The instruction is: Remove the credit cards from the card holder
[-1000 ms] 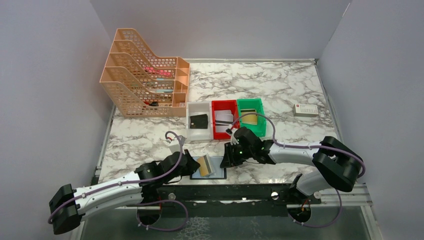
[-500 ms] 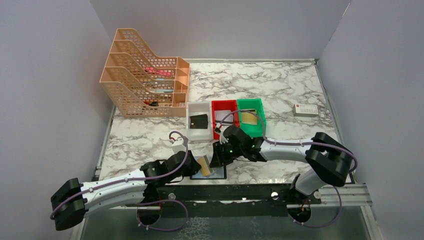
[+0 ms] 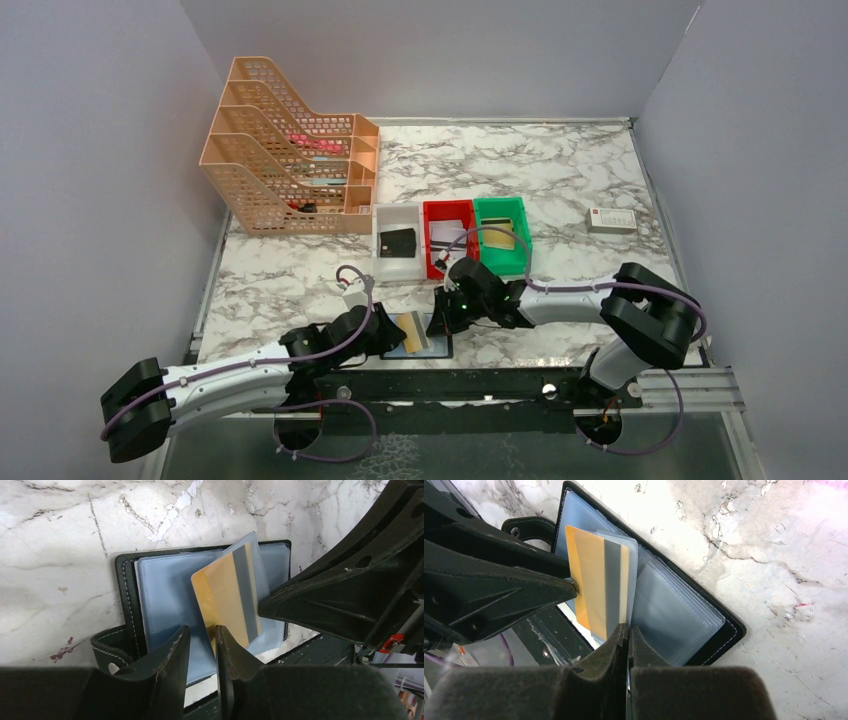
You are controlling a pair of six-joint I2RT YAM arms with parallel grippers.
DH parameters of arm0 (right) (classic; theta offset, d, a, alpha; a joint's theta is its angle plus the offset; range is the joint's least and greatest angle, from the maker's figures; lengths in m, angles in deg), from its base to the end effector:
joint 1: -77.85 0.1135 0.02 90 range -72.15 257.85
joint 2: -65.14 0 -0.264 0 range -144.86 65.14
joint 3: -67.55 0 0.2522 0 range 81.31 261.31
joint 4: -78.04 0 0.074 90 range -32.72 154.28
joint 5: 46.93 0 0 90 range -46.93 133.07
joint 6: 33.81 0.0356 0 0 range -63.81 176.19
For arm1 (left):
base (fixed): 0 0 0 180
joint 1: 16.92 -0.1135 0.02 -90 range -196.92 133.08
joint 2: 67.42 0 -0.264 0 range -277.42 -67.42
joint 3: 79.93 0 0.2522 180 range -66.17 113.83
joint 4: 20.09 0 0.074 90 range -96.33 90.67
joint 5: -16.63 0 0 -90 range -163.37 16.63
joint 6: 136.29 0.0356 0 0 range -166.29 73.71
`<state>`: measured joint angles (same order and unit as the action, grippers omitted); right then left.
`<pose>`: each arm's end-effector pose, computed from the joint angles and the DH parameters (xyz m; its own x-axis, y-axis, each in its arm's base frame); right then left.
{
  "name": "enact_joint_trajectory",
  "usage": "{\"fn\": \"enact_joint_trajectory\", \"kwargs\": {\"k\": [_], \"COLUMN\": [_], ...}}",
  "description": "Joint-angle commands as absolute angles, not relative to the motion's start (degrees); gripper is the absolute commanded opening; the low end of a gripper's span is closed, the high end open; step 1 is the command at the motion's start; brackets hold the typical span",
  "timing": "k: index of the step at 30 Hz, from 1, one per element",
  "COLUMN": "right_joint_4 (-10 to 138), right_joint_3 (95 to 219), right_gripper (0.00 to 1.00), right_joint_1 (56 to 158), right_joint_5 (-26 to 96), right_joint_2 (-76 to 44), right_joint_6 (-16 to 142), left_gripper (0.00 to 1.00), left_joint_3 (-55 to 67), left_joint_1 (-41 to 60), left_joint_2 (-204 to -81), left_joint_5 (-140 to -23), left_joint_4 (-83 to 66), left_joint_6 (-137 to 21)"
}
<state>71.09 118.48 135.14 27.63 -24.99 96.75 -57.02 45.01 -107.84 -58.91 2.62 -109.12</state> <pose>0.1493 0.2500 0.1400 -0.8883 -0.2232 -0.4015 -0.4385 0.6724 0.5963 0.0748 -0.1214 0.1388 -0.8191 -0.2949 -0.4921 0.0789 0.7918 -0.6057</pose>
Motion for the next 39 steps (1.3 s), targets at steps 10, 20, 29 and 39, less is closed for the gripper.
{"fn": "enact_joint_trajectory", "kwargs": {"k": [10,20,29,39], "right_joint_4": [69.31,67.41,64.96,61.53], "right_joint_3": [113.13,112.35,112.14,109.43], "right_gripper": [0.06,0.05,0.05,0.07], "right_joint_1": [135.5,135.5,135.49,135.47], "right_joint_5": [31.38,34.3,36.64,38.88], "right_joint_2": [-26.2,-24.21,-19.74,-8.75], "right_joint_6": [98.6,98.73,99.16,100.42], "left_gripper": [0.24,0.0,0.0,0.0], "left_joint_3": [-62.71,-56.97,-55.44,-51.68], "left_joint_1": [44.85,44.87,44.87,44.87], "left_joint_2": [-109.17,-100.03,-88.42,-88.99], "left_joint_5": [-63.24,-55.88,-52.36,-50.94], "left_joint_4": [-10.65,7.71,18.7,21.47], "left_joint_6": [-113.44,-111.85,-113.26,-111.16]}}
